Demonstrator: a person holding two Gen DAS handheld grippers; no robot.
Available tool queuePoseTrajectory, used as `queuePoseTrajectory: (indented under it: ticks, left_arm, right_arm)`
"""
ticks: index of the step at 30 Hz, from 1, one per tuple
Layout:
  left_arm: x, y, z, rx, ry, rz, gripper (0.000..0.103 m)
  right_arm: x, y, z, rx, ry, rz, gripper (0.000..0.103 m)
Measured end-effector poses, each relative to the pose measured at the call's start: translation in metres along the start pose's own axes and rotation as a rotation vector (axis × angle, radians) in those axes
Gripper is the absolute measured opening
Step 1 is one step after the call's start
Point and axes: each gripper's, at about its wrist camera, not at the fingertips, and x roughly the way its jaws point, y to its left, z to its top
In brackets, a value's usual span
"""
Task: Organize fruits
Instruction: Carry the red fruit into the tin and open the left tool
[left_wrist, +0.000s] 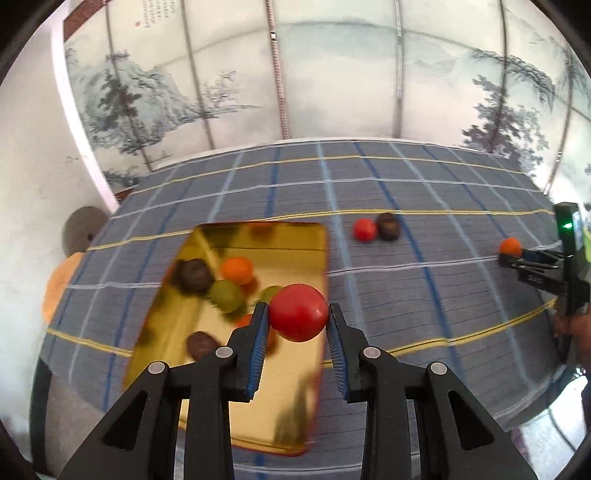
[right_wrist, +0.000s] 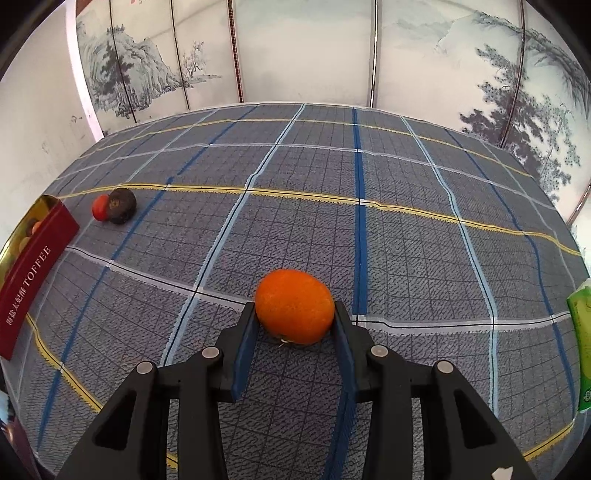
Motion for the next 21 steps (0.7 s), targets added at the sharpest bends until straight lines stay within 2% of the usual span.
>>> queuePoseTrajectory:
  ticks: [7, 21]
  left_arm:
    - [0.01, 0.032, -0.019, -0.022, 0.006, 0.073, 0.032]
    - [0.028, 0.051, -0.033, -0.05, 0.048, 0.084, 0.032]
  right_arm:
    - [0.0, 0.002, 0.0, -0.013, 0.003, -0.015, 0.037]
    - [0.0, 0.003, 0.0, -0.02, 0.003, -0.025, 0.037]
